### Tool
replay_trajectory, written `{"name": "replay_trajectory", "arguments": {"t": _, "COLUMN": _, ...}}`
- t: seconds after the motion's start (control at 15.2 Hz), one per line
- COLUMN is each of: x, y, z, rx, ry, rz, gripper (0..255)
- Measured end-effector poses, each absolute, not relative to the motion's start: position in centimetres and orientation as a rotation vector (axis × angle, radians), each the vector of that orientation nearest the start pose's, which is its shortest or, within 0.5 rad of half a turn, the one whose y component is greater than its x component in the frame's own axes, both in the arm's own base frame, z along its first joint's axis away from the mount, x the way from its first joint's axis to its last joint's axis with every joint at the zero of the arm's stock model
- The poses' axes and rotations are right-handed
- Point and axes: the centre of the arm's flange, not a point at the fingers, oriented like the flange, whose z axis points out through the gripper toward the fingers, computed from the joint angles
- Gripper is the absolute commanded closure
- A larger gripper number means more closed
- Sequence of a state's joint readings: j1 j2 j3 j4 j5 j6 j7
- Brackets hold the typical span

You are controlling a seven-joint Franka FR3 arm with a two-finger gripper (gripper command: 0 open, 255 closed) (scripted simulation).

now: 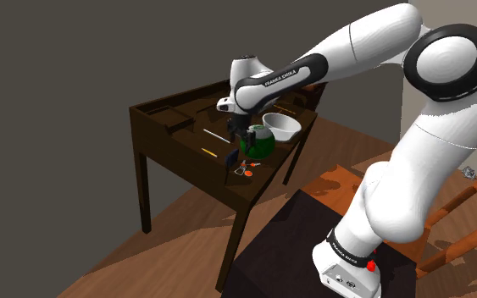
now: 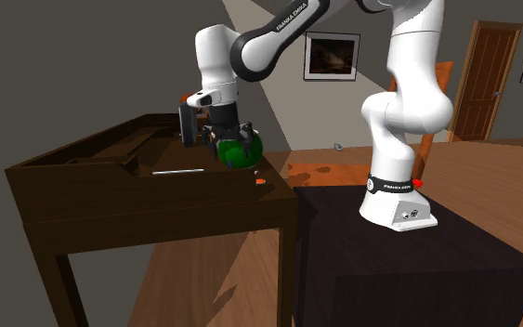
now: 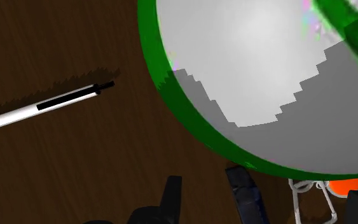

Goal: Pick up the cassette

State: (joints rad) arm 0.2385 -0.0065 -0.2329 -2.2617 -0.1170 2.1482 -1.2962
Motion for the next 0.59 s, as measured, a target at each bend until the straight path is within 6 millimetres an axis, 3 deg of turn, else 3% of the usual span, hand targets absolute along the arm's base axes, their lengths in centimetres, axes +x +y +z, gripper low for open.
{"name": "replay_trajectory", "arguments": {"t": 0.13, "x": 50.72, "y": -0.22, "z": 34.66, "rx": -2.433, "ry": -1.991, "rz": 0.222, "gripper": 0}}
{"name": "replay_trajectory", "arguments": {"t": 0.2, "x": 50.71, "y": -0.26, "z": 34.41, "rx": -2.433, "ry": -1.991, "rz": 0.222, "gripper": 255}}
{"name": "replay_trajectory", "arguments": {"t": 0.59, "x": 50.76, "y": -0.32, "z": 34.19, "rx": -2.434, "ry": -1.992, "rz": 0.221, "gripper": 255}}
